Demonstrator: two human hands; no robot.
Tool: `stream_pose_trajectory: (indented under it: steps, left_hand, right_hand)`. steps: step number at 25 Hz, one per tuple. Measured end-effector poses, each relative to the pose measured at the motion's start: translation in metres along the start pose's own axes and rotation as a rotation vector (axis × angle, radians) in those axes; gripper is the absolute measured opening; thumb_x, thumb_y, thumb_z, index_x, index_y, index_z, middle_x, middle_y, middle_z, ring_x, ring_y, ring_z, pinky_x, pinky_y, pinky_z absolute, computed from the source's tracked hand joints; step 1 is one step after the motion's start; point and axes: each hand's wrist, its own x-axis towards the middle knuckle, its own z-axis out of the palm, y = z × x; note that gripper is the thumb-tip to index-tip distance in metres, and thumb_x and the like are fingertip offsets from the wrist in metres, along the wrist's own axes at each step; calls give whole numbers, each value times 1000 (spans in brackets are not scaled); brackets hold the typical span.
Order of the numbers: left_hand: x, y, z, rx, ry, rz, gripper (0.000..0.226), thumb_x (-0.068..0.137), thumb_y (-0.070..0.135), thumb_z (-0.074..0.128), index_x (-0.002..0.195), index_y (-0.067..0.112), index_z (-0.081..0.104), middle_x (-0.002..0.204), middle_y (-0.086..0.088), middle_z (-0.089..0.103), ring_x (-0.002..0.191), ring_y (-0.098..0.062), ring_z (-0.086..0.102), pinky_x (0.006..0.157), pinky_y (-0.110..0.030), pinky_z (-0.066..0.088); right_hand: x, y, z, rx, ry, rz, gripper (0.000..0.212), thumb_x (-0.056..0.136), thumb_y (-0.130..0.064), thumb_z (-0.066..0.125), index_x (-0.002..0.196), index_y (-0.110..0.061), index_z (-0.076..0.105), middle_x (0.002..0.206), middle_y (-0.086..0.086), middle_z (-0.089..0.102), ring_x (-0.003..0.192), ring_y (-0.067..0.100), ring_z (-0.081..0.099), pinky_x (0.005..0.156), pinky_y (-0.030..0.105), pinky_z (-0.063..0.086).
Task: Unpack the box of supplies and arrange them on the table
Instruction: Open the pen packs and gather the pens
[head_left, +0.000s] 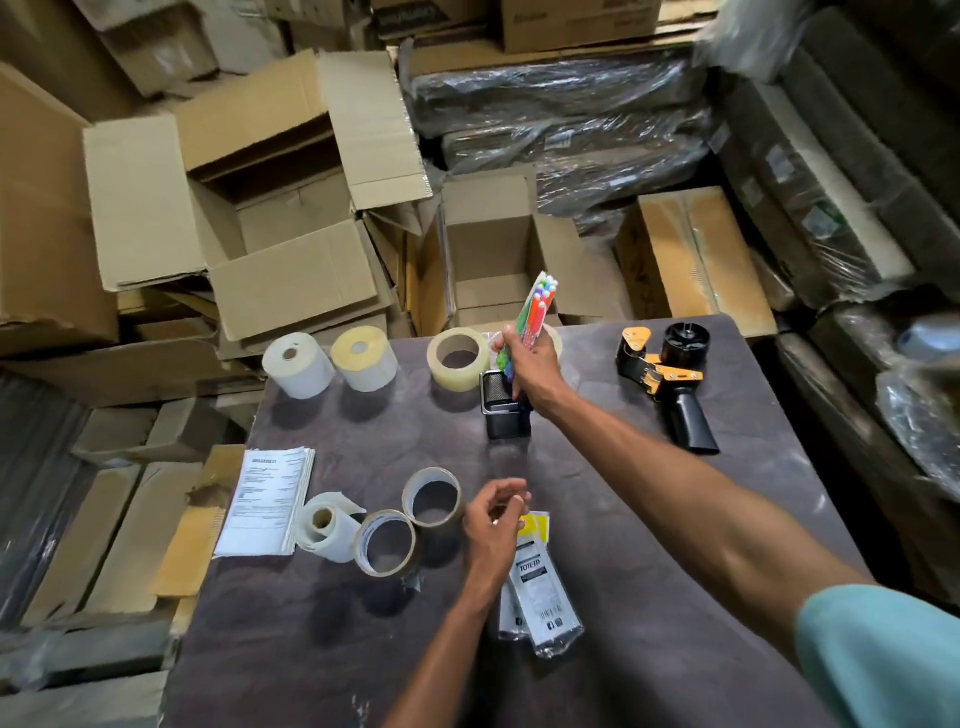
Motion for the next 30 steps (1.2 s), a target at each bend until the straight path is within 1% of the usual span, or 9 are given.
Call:
stream_pose_trajectory:
  steps: [2, 5, 9, 12, 14, 16, 20, 25, 30]
  left_hand:
    - [-2, -2, 1, -2, -4, 3, 18, 94, 4, 64, 100, 18, 73, 92, -4, 77, 93, -20, 74, 75, -31, 59]
    - [-3, -8, 2, 6, -20, -18, 16, 93, 9, 65, 98, 21, 73, 93, -5, 77, 89, -23, 74, 79, -40, 60]
    - [-4, -12, 3, 16, -28, -16, 15, 91, 13, 66, 94, 25, 73, 91, -5, 77, 87, -24, 74, 81, -46, 60]
    - [-3, -12, 3, 30, -32, 4, 16, 92, 12, 65, 94, 25, 73, 91, -5, 77, 87, -24, 74, 82, -47, 60]
    - [-3, -12, 3, 40, -36, 16, 19, 92, 12, 64, 92, 28, 73, 91, -4, 77, 86, -23, 74, 81, -46, 60]
    - [-4, -11, 3, 56, -39, 27, 21, 90, 13, 63, 90, 32, 73, 90, -3, 76, 85, -23, 74, 80, -44, 59]
    - [-6, -15, 4, 72, -48, 24, 20, 90, 14, 63, 90, 32, 73, 89, -1, 76, 84, -20, 73, 79, -46, 59]
    - [-9, -15, 4, 72, -36, 13, 20, 89, 11, 64, 90, 28, 74, 88, -1, 77, 81, -21, 73, 80, -51, 59]
    - [-15, -13, 4, 84, -29, 34, 23, 89, 10, 65, 90, 31, 74, 89, -1, 76, 83, -24, 73, 79, -50, 60]
  right_hand:
    - [0, 13, -2, -79, -27, 3, 22, 101, -39, 53, 96, -19, 59, 102, 13, 71, 68, 19, 58, 65, 43, 55]
    - [2, 24, -3, -168, -49, -18, 31, 99, -46, 54, 105, -17, 62, 98, 11, 72, 68, 22, 58, 56, 42, 56]
    - [7, 31, -1, -223, -106, -85, 32, 98, -44, 56, 111, -15, 64, 95, -1, 69, 90, 15, 66, 87, 46, 58]
    - [6, 33, -1, -306, -134, -129, 35, 90, -47, 69, 112, -20, 63, 96, -3, 70, 91, 11, 67, 87, 41, 59]
    - [3, 27, -6, -299, -117, -131, 65, 76, -53, 81, 127, -22, 56, 112, -4, 68, 103, 9, 66, 89, 27, 57]
    - [-1, 20, -15, -235, -45, -123, 89, 64, -65, 83, 138, -28, 49, 125, -6, 62, 114, 6, 59, 94, 22, 51]
    - [-21, 30, -36, -87, 124, -84, 66, 77, -65, 72, 129, -26, 59, 121, -2, 66, 114, 7, 61, 102, 32, 51]
    - [-54, 63, -54, -38, 200, -8, 45, 89, -55, 65, 120, -22, 64, 111, -5, 69, 106, 4, 63, 95, 27, 52]
    - [-69, 93, -66, -36, 203, 43, 51, 80, -73, 63, 107, -30, 67, 106, -3, 72, 104, 13, 67, 95, 38, 55]
